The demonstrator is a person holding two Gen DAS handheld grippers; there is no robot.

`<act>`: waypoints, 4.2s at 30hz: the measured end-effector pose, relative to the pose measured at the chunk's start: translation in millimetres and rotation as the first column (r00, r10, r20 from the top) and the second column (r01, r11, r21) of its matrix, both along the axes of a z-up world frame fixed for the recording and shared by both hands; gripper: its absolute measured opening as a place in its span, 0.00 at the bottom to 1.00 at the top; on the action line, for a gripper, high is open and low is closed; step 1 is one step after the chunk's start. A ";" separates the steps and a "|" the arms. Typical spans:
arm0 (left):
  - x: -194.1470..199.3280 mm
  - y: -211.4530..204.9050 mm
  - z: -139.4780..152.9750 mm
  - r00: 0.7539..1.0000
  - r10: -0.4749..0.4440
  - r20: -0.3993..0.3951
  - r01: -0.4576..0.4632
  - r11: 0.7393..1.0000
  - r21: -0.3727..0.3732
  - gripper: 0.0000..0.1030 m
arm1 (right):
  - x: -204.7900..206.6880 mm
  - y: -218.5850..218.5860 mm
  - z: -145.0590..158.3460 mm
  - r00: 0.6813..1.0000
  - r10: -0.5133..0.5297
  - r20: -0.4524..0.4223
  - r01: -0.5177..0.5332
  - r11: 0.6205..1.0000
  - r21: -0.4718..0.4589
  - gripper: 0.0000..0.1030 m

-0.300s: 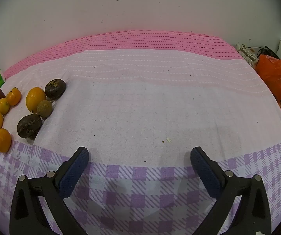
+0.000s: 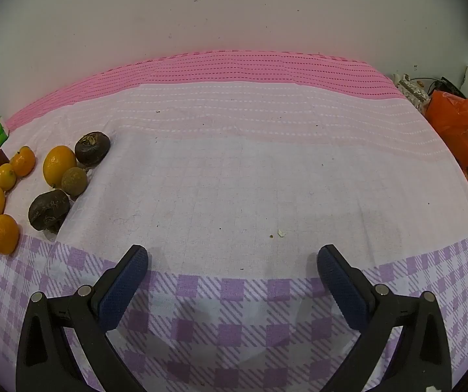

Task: Organize fruits
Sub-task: 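Grasp a mandarin orange with the left gripper and lift it, then carry the orange over the tin with the left gripper while the right gripper grasps a dark brown fruit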

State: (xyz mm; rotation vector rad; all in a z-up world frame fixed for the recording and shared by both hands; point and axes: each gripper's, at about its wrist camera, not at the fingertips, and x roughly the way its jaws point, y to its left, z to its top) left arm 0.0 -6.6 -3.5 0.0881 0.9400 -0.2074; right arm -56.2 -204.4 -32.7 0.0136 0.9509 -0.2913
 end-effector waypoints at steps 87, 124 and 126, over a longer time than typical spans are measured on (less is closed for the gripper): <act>-25.3 165.8 18.2 0.958 0.269 -0.097 -0.283 0.939 -0.194 0.40 | 40.4 244.5 -6.1 0.745 0.664 -0.061 -0.648 0.743 0.169 0.58; 83.4 178.3 -40.9 0.961 0.241 -0.135 -0.226 0.967 0.122 0.41 | -3.0 197.5 41.4 0.799 0.600 0.024 -0.590 0.776 0.223 0.19; 88.9 180.7 -44.5 0.958 0.248 -0.142 -0.230 0.964 0.131 0.41 | -2.8 197.0 41.8 0.800 0.599 0.022 -0.588 0.777 0.226 0.19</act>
